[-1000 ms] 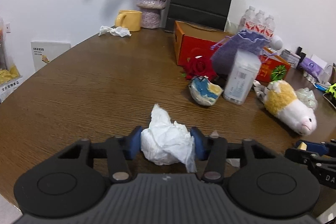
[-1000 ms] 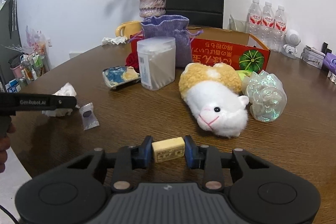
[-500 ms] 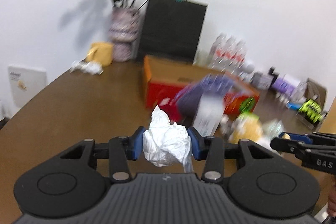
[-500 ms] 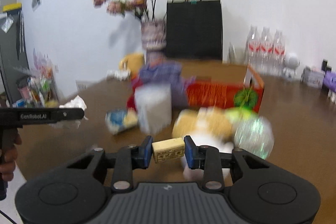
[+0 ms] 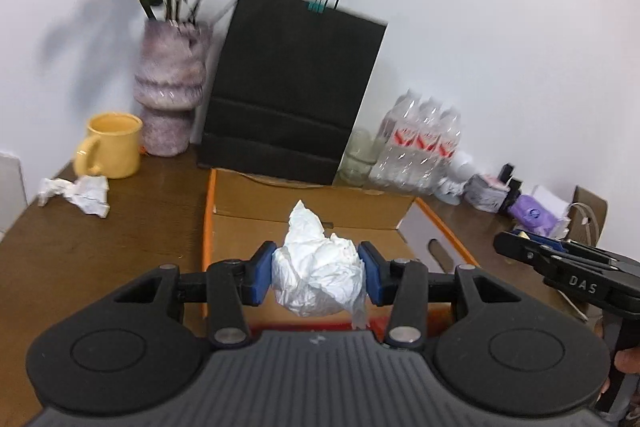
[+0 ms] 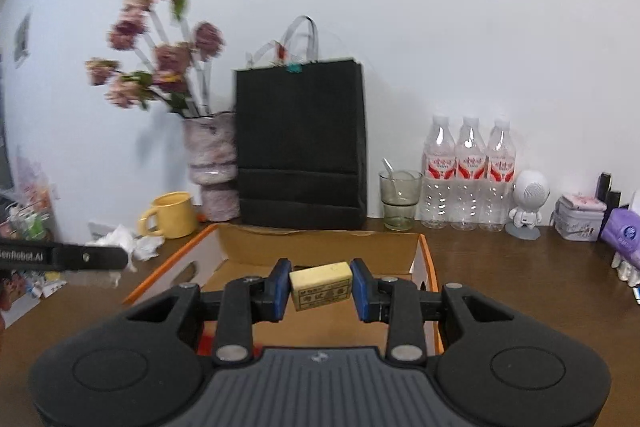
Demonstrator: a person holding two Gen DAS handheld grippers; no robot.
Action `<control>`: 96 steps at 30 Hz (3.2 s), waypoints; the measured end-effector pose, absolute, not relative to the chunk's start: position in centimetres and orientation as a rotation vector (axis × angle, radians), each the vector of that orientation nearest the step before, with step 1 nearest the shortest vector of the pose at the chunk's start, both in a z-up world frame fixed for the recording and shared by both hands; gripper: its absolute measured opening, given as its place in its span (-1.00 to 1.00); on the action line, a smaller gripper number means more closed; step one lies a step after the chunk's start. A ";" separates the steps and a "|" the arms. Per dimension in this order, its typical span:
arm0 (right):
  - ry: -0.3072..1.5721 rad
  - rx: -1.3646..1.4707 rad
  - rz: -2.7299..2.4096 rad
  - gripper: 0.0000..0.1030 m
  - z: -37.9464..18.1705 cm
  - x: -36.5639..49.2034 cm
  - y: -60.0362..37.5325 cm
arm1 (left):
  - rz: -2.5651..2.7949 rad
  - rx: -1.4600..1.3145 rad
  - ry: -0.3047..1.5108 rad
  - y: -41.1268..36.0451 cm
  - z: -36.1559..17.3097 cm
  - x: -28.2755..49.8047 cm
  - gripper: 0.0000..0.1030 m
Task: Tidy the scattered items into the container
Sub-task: 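Carry both items into the cardboard box and open both tools, then grasp the plush toy with the right tool while the left tool grasps the wrapped candy, then carry the plush toy and candy into the box and release both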
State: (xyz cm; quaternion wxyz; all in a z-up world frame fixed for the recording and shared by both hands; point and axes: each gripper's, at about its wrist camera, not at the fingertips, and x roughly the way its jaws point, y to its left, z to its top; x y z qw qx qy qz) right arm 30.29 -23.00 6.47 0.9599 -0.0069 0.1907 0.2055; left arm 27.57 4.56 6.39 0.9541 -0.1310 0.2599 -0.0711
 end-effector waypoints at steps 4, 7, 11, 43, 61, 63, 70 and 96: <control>0.495 -0.026 0.418 -0.40 4.8 36.5 -21.9 | -0.136 -0.263 0.645 3.8 4.9 33.1 -0.11; 0.565 -0.032 0.415 -0.40 3.2 39.8 -20.9 | -0.095 -0.209 0.717 3.0 3.5 36.4 -0.11; 0.631 -0.064 0.407 -0.40 1.3 41.4 -19.9 | -0.087 -0.167 0.796 2.2 1.7 38.6 -0.06; 0.433 -0.049 0.418 0.98 6.9 29.1 -23.4 | -0.015 -0.144 0.473 4.4 7.5 24.7 1.00; 0.519 -0.153 0.431 1.00 -1.1 13.0 -24.2 | -0.158 -0.016 0.611 2.5 -1.5 7.9 1.00; 0.529 -0.154 0.432 1.00 -1.6 12.9 -23.9 | -0.177 0.000 0.628 2.1 -2.3 7.4 1.00; 0.570 -0.144 0.430 0.98 -2.9 14.2 -22.9 | -0.190 0.126 0.634 0.2 -3.9 6.2 0.82; 0.598 -0.088 0.466 0.01 -4.0 13.0 -22.7 | -0.151 -0.019 0.625 1.1 -4.4 7.1 -0.91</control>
